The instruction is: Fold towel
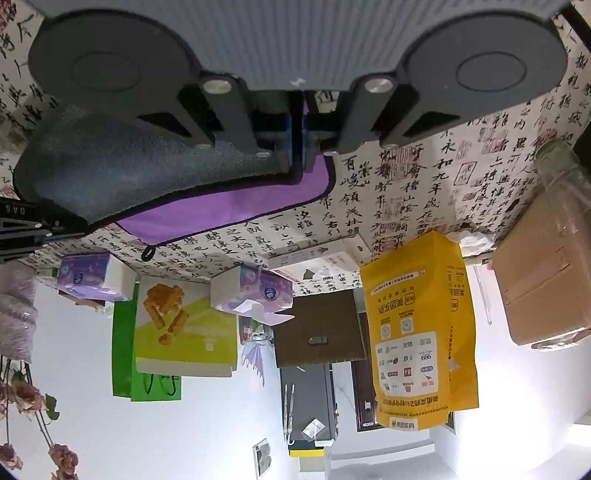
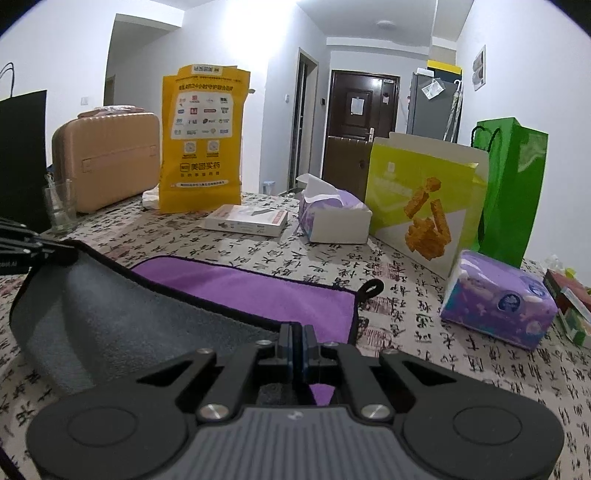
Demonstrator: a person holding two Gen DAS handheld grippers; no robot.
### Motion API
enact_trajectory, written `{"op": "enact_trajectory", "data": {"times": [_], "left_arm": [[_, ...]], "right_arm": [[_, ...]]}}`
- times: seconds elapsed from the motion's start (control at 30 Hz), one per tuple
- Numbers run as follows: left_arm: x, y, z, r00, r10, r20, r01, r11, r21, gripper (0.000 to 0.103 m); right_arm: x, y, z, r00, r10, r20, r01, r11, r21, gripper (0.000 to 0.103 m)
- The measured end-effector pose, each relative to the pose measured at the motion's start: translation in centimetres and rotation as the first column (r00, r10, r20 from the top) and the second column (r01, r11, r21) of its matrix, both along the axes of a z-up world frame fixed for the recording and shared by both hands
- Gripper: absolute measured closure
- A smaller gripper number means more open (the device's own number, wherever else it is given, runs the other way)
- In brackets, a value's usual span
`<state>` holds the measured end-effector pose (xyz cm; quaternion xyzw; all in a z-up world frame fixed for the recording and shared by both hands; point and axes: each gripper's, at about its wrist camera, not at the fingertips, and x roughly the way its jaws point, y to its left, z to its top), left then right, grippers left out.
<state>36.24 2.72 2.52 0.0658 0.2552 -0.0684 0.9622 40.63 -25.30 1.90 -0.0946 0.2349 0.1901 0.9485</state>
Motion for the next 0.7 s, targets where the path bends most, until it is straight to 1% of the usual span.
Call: {"op": "enact_trajectory", "data": {"times": [0.13,0.37,0.6,0.7], "left_arm": [[1.5,0.0,0.1,1.0,0.002,-0.002,-0.002,1.0,0.012,0.098],[4.0,-0.1,0.1,1.0,-0.002,-0.006,0.002,0.999,0.036,0.098],[6.4,0.2,-0.1,1.0,0.0,-0.025,0.0,1.0,0.031,0.098],[7.5,0.1,-0.3,0.999,-0.002,-0.032,0.004,0.999,0.043,0.098]], "right_arm": [[1.6,0.3,0.3,1.0,0.005,0.008,-0.005,1.0,-0.009,0.099],[4.8,0.0,0.6,1.0,0.007,0.002,-0.007,1.0,0.01,0.099],[7.1,0.3,0.3,1.0,0.014,-0.008,-0.014,1.0,-0.001,0.099],[8.0,0.4,0.1,1.0,0.015,-0.017,-0.015,1.0,-0.002,0.099]]}}
